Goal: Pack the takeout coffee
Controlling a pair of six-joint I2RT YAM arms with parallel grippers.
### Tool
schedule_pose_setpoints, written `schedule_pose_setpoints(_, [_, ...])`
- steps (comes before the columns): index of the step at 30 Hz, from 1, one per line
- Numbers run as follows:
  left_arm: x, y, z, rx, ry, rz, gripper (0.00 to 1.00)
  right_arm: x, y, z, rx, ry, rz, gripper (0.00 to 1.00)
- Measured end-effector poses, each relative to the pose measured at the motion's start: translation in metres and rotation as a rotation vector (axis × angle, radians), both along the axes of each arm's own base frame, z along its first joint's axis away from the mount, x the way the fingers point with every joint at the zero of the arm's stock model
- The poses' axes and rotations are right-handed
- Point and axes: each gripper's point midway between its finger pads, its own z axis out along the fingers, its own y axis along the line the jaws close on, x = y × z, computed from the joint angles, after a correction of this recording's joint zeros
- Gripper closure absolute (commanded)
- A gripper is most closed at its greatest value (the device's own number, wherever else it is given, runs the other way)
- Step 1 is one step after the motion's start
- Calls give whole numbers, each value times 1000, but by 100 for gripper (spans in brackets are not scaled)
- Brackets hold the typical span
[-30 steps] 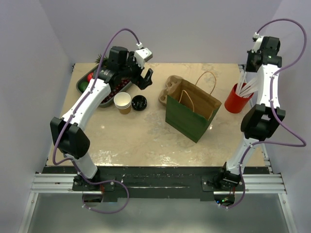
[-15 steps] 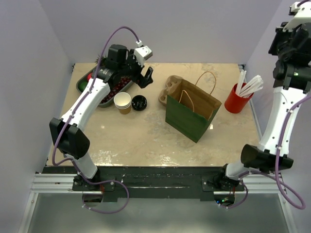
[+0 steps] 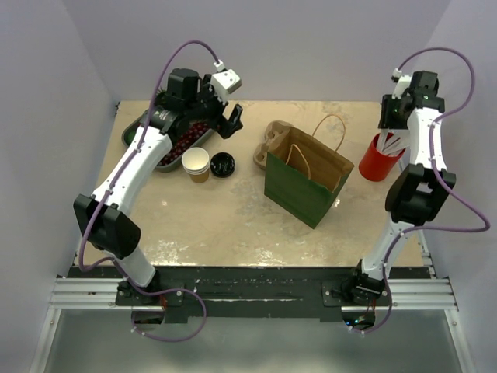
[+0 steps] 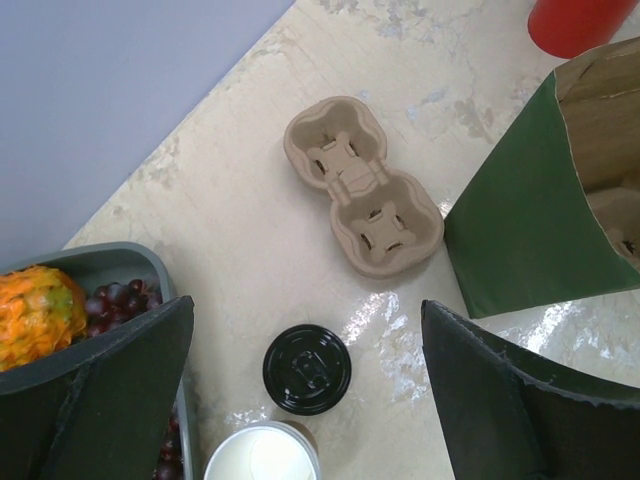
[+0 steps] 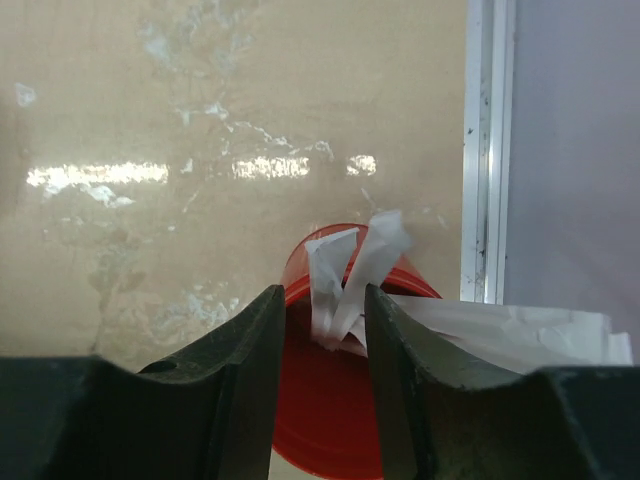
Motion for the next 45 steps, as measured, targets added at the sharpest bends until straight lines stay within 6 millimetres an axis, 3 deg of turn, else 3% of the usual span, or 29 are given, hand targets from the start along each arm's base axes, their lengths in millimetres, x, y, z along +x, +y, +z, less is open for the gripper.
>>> schedule_pose_setpoints(2, [1, 2, 2, 8, -11, 7, 0, 0, -1, -22, 14, 54, 1, 63])
schedule_pose_setpoints(4, [1, 3, 2, 15, -18, 10, 0, 0, -1, -26, 16, 69, 0, 65])
schedule_pose_setpoints(11, [2, 6, 0, 31, -19, 21, 0, 11, -7, 14, -18, -29, 4, 56])
schedule_pose_setpoints(21, [1, 8, -3, 39, -8, 23, 0, 2, -14, 61, -38, -133, -32, 64])
schedule_pose_setpoints(24, [1, 7, -3, 39, -7, 22, 0, 4, -20, 65, -43, -148, -43, 65])
schedule_pose_setpoints(28, [1, 7, -4, 40, -6, 23, 0, 7, -24, 57, -39, -134, -49, 66])
schedule_pose_setpoints(38, [2, 7, -5, 42, -3, 23, 0, 19, -28, 12, -11, -49, -48, 67])
schedule_pose_setpoints(45, [2, 7, -7, 44, 1, 23, 0, 21, -28, 6, -5, -41, -45, 69])
